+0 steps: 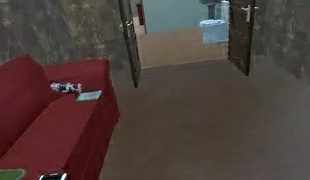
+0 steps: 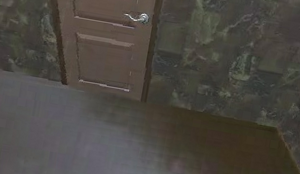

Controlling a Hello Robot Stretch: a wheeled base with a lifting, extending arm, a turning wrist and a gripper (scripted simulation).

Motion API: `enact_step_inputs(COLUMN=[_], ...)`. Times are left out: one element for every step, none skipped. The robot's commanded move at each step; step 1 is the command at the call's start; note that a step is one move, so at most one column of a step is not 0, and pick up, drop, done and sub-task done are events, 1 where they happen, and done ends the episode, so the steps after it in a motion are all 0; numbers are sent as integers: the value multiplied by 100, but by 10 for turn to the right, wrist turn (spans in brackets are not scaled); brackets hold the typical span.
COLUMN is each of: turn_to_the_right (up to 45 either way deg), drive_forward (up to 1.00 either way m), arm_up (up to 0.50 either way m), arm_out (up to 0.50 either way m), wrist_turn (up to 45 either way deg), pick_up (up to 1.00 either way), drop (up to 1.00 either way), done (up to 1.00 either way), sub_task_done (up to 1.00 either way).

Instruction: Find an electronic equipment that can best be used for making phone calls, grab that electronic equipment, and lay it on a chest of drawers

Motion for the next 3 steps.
enact_step_inputs(turn_to_the_right=[-450,-450,-330], drive_forward=[0,0,0], arm_up=[0,0,0], arm_out=[0,0,0], wrist_turn=[0,0,0], pick_up=[0,0,0], drop=[0,0,0], done=[0,0,0], sub_task_done=[0,0,0])
